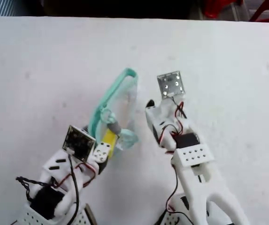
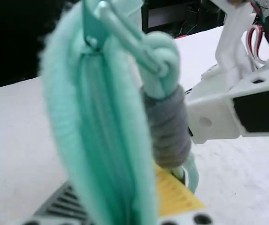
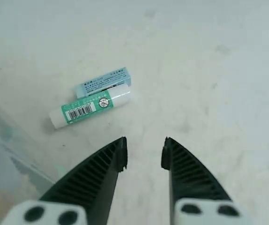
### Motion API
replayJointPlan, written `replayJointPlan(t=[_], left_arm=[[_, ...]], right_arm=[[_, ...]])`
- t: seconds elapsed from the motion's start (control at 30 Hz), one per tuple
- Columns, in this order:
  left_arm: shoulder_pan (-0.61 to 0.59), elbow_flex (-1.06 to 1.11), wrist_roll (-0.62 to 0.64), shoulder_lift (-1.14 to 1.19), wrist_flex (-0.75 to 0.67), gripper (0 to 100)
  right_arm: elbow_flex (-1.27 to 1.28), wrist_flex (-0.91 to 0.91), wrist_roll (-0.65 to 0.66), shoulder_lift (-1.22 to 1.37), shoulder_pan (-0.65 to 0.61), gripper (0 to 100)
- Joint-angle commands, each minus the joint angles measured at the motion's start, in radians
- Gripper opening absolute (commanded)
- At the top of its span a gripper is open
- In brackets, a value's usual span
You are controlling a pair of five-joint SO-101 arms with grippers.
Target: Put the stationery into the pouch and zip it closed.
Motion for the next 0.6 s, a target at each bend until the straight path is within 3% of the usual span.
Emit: replayJointPlan(t=[0.0, 0.57], left_arm=[[0.001, 0.012, 0.003, 0.004, -0.003, 3], [-0.005, 0.012, -0.025, 0.004, -0.003, 2]], right_arm=[[-0.005, -0.018, 0.003, -0.021, -0.002, 12.0], [0.028, -0.018, 0.006, -0.019, -0.002, 12.0]])
